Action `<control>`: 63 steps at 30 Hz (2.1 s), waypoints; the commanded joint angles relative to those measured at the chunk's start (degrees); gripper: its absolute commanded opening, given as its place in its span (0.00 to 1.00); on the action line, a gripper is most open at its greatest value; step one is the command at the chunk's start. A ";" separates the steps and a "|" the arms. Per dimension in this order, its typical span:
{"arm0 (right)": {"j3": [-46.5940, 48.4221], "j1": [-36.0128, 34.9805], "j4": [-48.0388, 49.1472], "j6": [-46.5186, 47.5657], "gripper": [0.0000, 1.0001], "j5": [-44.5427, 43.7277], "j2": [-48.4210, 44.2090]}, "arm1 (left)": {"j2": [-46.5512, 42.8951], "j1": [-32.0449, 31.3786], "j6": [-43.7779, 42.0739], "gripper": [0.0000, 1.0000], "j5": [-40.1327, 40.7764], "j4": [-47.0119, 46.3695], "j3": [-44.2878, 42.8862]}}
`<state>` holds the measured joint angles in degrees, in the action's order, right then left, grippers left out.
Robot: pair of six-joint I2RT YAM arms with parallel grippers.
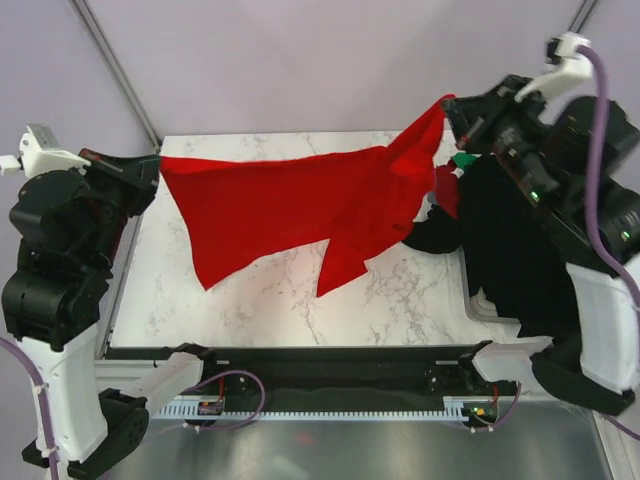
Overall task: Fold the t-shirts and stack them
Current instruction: Flatten the tshirt out
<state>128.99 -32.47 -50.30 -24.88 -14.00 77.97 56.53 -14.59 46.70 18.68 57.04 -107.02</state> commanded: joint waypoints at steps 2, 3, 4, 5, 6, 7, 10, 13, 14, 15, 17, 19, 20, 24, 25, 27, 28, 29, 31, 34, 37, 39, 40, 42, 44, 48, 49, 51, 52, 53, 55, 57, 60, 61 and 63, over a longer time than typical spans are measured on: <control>-8.90 0.04 14.95 5.98 0.00 2.55 -13.18 | -1.16 0.18 -6.61 0.02 4.43 0.53 -8.54; -10.32 0.04 18.89 7.73 0.00 6.92 -15.46 | -1.25 0.18 -8.45 0.02 4.61 0.45 -11.25; -11.55 -0.05 20.41 7.92 0.00 7.58 -19.23 | -1.42 0.18 -9.42 0.02 4.79 0.18 -12.50; -12.35 0.04 21.29 7.83 0.00 7.50 -20.74 | -1.77 0.18 -10.48 0.02 5.05 -0.69 -13.73; -12.18 0.04 22.00 7.75 0.00 7.23 -22.15 | -2.39 0.18 -11.44 0.02 5.31 -1.22 -16.00; -11.92 -0.05 22.26 7.66 0.00 6.45 -24.34 | -2.83 0.09 -13.02 0.02 5.58 -2.01 -16.89; -10.51 -0.05 23.84 7.92 0.00 6.44 -27.51 | -4.85 0.09 -16.10 0.02 6.46 -5.87 -20.24; -5.71 0.04 23.50 11.33 0.00 10.56 -27.27 | -6.17 -0.35 -19.27 0.02 5.76 -10.27 -21.73; -4.11 0.04 22.98 12.31 0.00 13.01 -26.91 | -6.43 -0.53 -20.32 0.02 4.45 -11.32 -22.00; -2.44 0.30 21.49 12.75 0.00 13.47 -26.30 | -6.44 -0.70 -21.72 0.02 3.66 -12.64 -22.87; 0.81 0.30 21.21 12.84 0.00 16.43 -25.16 | -6.17 -0.79 -22.70 0.02 1.12 -13.35 -24.37; 1.00 0.65 23.14 12.23 0.00 18.12 -24.80 | -5.65 -0.88 -24.72 0.02 -0.91 -14.67 -26.21; 0.91 0.83 23.93 11.97 0.00 18.48 -24.63 | -5.38 -0.88 -25.25 0.02 -2.05 -15.19 -26.57; 0.47 1.18 24.82 13.97 0.00 17.69 -20.78 | -3.36 -0.88 -29.81 0.03 -1.98 -15.99 -25.79; -0.05 1.35 24.82 14.68 0.00 16.73 -19.80 | -2.40 -1.40 -29.91 0.03 -1.19 -15.47 -25.35; -0.49 1.18 24.64 17.39 0.00 14.89 -16.91 | -1.52 -2.37 -29.47 0.06 -1.18 -15.29 -23.33; -1.19 1.18 24.64 18.46 0.00 12.44 -16.02 | -0.90 -2.63 -29.64 0.08 -1.01 -15.20 -22.45; -1.63 1.18 24.64 20.12 0.00 11.20 -15.05 | 0.58 -3.25 -29.99 0.09 0.29 -15.11 -20.44; -3.47 1.18 25.08 24.07 0.00 7.96 -11.72 | 2.78 -3.52 -31.66 0.11 3.01 -14.67 -17.71; -7.33 1.18 26.74 29.69 0.00 4.35 -5.13 | 7.35 -3.34 -32.63 0.14 7.75 -15.28 -10.33; -8.84 1.62 27.89 32.96 0.00 0.30 5.93 | 13.49 3.03 -32.47 0.15 5.43 -17.75 -2.68; -8.23 2.67 29.47 32.97 0.00 -1.46 17.05 | 20.84 9.55 -29.04 0.15 -0.02 -18.97 2.15; -5.62 3.89 29.82 32.27 0.00 -1.90 21.39 | 23.94 14.37 -27.99 0.13 -2.22 -19.50 3.39; -1.31 5.04 30.26 29.73 0.00 -2.43 34.61 | 31.32 18.44 -25.87 0.13 -3.29 -21.69 5.51; 8.43 6.27 30.62 27.97 0.16 -3.22 43.80 | 44.14 22.05 -24.65 0.14 -7.06 -21.62 1.41; 21.64 7.42 30.53 23.41 0.98 -3.57 60.78 | 61.48 25.57 -23.06 0.99 -16.65 -19.34 -9.85; 20.52 7.51 30.88 22.87 0.98 -4.80 60.72 | 64.11 26.45 -22.45 1.00 -17.61 -16.37 -12.22; 14.75 7.60 33.42 20.94 0.98 -6.30 55.92 | 66.78 26.63 -21.30 1.00 -17.80 -14.50 -15.41; 5.58 7.60 35.08 20.32 0.98 -6.91 53.36 | 65.99 26.63 -21.04 1.00 -17.88 -14.58 -14.45; 0.79 7.51 38.32 19.53 0.98 -7.01 50.64 | 63.12 26.63 -20.60 1.00 -17.71 -14.85 -10.87; -10.39 7.59 39.58 16.28 0.98 -5.70 43.77 | 59.85 26.63 -20.33 1.00 -15.70 -15.20 -6.38; -16.11 7.59 39.23 13.04 0.98 -4.20 38.67 | 54.31 26.63 -20.77 1.00 -15.25 -16.34 1.44; -29.62 7.33 40.45 6.62 0.98 2.73 33.04 | 46.78 26.63 -20.95 1.00 -14.37 -18.36 12.60; -31.76 6.64 41.59 5.73 0.98 5.53 31.99 | 45.26 26.80 -20.95 1.00 -13.67 -19.06 15.41; -35.28 4.71 43.80 3.53 0.98 10.81 30.84 | 40.70 27.15 -20.33 1.00 -13.32 -20.64 22.89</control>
<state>98.70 -25.39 -12.47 -14.74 -12.16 110.32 102.48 11.86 24.23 4.29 38.94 -91.66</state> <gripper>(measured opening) 0.982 0.993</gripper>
